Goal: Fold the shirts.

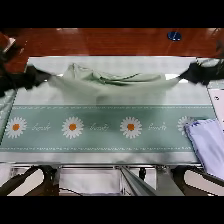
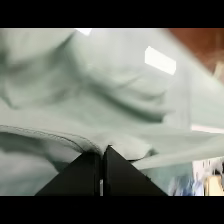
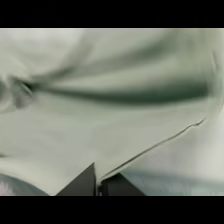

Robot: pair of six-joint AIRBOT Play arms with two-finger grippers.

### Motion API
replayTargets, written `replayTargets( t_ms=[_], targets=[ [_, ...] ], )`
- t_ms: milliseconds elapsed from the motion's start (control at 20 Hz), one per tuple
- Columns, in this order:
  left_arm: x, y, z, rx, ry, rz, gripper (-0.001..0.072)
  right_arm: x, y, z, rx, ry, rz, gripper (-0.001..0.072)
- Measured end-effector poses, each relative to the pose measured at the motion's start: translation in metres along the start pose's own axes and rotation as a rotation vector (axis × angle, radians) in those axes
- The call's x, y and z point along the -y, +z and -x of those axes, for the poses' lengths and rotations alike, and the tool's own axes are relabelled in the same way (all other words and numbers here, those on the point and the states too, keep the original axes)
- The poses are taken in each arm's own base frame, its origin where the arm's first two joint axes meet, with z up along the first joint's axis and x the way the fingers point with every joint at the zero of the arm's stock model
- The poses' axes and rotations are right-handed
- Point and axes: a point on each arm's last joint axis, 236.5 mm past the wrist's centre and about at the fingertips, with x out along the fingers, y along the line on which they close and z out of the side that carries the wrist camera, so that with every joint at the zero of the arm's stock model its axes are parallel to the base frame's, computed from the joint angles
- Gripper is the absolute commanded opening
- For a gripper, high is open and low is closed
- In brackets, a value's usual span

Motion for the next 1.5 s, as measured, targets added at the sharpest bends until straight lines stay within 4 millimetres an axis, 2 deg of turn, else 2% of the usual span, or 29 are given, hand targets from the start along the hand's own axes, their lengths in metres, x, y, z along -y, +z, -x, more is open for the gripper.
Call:
replayTargets(
  t_ms=[100,150,250,300,450,550,650,750,850,950,1100,1250,1350,1500],
  targets=[
    [0.064,0.061,0.040,0.168,-0.032,-0.179,0.0018,-0.052,0.050,0.057,0.171,0.013,0.131,0.0022],
    [0.094,0.082,0.063,0.237,-0.033,-0.266,0.0018,-0.078,0.067,0.090,0.256,0.019,0.192,0.0022],
    [0.153,0.113,0.117,0.389,-0.018,-0.432,0.0018,-0.124,0.079,0.151,0.402,0.016,0.305,0.0022],
    [0.177,0.119,0.142,0.451,0.000,-0.505,0.0018,-0.143,0.078,0.179,0.465,0.008,0.354,0.0022],
    [0.237,0.118,0.217,0.643,0.099,-0.684,0.0018,-0.192,0.053,0.255,0.632,-0.030,0.478,0.0022],
    [0.259,0.105,0.255,0.731,0.199,-0.769,0.0019,-0.212,0.030,0.294,0.719,-0.068,0.541,0.0022],
    [0.276,0.084,0.284,0.789,0.284,-0.826,0.0018,-0.224,0.004,0.322,0.771,-0.105,0.585,0.0022],
    [0.287,0.061,0.307,0.820,0.344,-0.873,0.0018,-0.230,-0.022,0.337,0.784,-0.137,0.613,0.0022],
    [0.289,0.041,0.325,0.830,0.386,-0.896,0.0018,-0.230,-0.044,0.344,0.769,-0.164,0.630,0.0022],
    [0.286,0.031,0.339,0.837,0.416,-0.896,0.0018,-0.227,-0.059,0.345,0.750,-0.186,0.632,0.0022],
    [0.258,0.028,0.334,0.777,0.470,-0.855,0.0018,-0.213,-0.068,0.332,0.689,-0.205,0.606,0.0022],
    [0.208,0.034,0.296,0.647,0.529,-0.784,0.0018,-0.192,-0.070,0.299,0.581,-0.183,0.548,0.0022],
    [0.160,0.036,0.252,0.512,0.568,-0.711,0.0018,-0.172,-0.070,0.268,0.494,-0.159,0.494,0.0022],
    [0.090,0.035,0.179,0.325,0.594,-0.609,0.0019,-0.132,-0.064,0.210,0.372,-0.137,0.401,0.0022]
  ],
)
